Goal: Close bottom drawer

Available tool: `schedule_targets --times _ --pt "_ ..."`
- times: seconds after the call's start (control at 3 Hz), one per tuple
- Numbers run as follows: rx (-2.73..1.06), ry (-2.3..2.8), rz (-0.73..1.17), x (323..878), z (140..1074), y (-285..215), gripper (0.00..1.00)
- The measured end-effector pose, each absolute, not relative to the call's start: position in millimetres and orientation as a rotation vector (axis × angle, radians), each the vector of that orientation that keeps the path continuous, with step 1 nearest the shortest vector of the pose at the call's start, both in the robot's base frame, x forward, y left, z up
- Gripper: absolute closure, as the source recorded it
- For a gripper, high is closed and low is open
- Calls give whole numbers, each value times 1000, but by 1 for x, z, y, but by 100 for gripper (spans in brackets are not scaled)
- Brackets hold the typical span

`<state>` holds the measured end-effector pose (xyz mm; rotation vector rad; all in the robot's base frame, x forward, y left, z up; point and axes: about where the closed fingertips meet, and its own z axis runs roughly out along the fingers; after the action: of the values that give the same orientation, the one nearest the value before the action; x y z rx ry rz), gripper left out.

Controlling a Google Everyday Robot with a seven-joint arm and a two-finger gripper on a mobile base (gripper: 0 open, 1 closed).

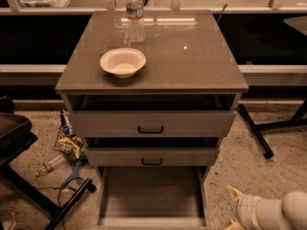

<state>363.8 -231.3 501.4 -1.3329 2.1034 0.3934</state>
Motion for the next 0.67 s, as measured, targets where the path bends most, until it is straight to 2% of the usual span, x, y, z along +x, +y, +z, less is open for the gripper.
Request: schedule_targets --times 0.33,0.67 --pt "-1349 2086 452 345 437 -231 40" --pt "-1345 2064 537 323 360 -231 72"
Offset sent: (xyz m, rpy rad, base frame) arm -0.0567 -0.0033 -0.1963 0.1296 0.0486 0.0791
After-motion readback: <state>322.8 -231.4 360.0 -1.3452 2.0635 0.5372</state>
